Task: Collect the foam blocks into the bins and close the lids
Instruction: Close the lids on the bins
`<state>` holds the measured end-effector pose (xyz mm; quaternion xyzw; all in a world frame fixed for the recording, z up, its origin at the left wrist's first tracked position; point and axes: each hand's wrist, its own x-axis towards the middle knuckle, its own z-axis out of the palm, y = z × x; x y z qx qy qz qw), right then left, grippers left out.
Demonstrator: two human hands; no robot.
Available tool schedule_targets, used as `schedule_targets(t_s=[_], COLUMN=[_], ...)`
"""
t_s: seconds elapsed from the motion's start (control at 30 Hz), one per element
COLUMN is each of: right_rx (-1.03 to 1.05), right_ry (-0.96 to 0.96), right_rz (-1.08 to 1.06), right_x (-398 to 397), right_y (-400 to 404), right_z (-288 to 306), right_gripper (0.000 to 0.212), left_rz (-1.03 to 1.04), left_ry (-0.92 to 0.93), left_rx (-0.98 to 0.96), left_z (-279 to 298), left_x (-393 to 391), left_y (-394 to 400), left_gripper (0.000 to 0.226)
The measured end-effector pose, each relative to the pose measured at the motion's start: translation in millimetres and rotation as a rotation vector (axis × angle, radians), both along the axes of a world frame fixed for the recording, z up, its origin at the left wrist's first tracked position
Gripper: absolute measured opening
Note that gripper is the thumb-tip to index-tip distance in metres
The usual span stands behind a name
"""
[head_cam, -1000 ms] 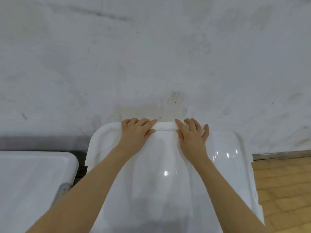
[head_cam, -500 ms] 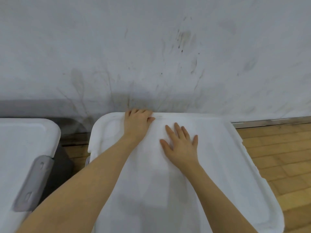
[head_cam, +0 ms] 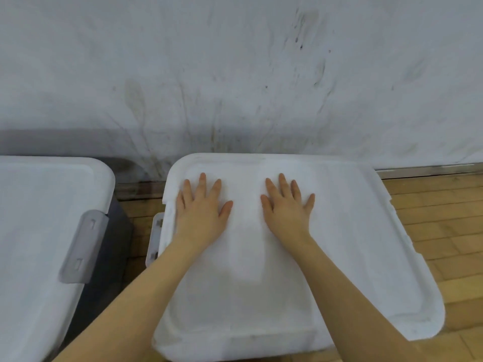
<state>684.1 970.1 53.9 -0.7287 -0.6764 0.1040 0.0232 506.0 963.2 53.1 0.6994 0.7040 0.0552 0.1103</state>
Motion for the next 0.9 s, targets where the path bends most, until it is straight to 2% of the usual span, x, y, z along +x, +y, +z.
schedule_targets(t_s=[0.07, 0.17, 0.27, 0.33, 0.47, 0.6, 0.7, 0.8, 0.9], right_rx=[0.022, 0.047, 0.065, 0.084, 0.077, 0.083, 0.101, 0.098, 0.101], right_ry=[0.047, 0.082, 0.117, 0.070, -0.017, 0.008, 0.005, 0.005, 0.006], right_rz=[0.031, 0.124, 0.204, 0.219, 0.202, 0.188, 0.208, 0.221, 0.209], right_x=[-13, -36, -68, -82, -85, -90, -96, -96, -97], right_y=[-15, -29, -27, -28, -30, -34, -43, -46, -46], right_z=[1, 0, -3, -10, -16, -15, -16, -16, -17], right_gripper=[0.050, 0.051, 0.067, 0.075, 0.058, 0.055, 0.069, 0.071, 0.070], left_rz=[0.096, 0.167, 0.256, 0.320, 0.247, 0.230, 0.134, 0.168, 0.182], left_ry=[0.020, -0.050, -0.218, -0.280, -0.306, -0.199, -0.152, -0.234, -0.222], left_rx=[0.058, -0.017, -0.035, -0.099, -0.307, -0.095, 0.105, 0.079, 0.038], left_z=[2, 1, -2, -8, -9, 2, 5, 4, 1], left_x=[-15, -33, -52, -69, -88, -85, -79, -75, -79], left_y=[-8, -24, -36, -39, -46, -51, -61, -67, -71], left_gripper=[0.059, 0.062, 0.070, 0.073, 0.074, 0.072, 0.072, 0.069, 0.063])
